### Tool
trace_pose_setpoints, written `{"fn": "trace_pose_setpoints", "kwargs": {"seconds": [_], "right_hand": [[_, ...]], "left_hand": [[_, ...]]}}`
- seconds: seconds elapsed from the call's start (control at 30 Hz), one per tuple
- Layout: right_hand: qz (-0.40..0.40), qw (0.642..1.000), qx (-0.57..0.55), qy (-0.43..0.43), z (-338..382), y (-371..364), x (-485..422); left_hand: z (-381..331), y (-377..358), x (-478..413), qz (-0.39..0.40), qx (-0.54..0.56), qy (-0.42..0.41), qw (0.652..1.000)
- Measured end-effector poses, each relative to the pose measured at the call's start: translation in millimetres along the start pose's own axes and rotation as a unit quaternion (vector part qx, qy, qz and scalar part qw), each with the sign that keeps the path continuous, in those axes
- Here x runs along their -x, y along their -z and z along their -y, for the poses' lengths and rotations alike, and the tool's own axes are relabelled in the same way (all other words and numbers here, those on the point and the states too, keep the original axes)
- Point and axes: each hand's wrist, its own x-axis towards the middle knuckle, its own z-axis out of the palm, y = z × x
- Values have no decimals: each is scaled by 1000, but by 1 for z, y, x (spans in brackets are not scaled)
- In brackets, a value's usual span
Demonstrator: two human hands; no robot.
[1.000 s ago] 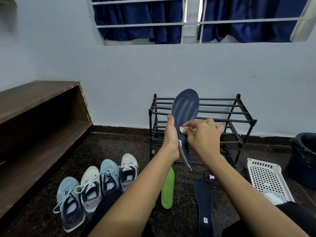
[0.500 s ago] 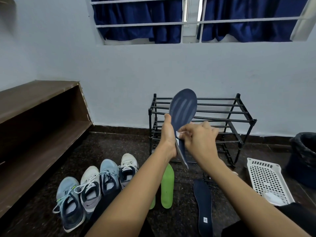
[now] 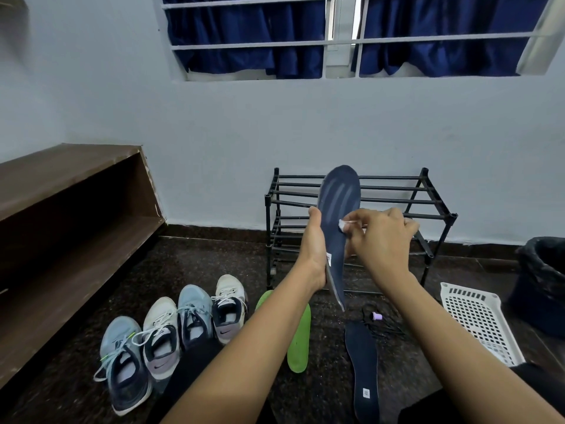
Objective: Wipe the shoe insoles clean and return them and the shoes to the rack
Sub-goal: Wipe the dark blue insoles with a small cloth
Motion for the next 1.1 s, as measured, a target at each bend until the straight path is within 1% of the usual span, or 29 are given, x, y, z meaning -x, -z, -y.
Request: {"fn": "trace_pose_setpoints", "kwargs": {"seconds": [0.07,0.17,0.33,0.4,0.57,0.73,0.8,0.87,1.0,1.1], "right_hand": [[-3,1000,-6,13,2,0,2],[8,998,-13,58,10,-1,13],[29,992,-11,121,20,-11,32],[19,993,-1,120,19,-12,33],[20,997,11,76,18,-3,24],[-17,999,24,39,6,-3,8],[-18,999,33,17,1,-3,1],[-10,1000,17,5,0,-2,-2],[10,999,-3,41,10,1,10],[15,995,-11,93,21,-5,27]], "left_hand": [[-2,0,-1,0,-4,-5,1000],[-7,5,-3,-6,-6,-1,1000],[-12,13,-3,-27,-42,-8,999],[-12,14,-2,-28,-41,-3,999],[-8,9,0,-26,-56,-5,998],[0,2,4,-10,-51,8,999],[4,1,6,-12,-71,6,997],[5,0,8,-9,-73,10,997],[0,4,6,-12,-60,19,998],[-6,10,4,-39,-56,14,998]]}}
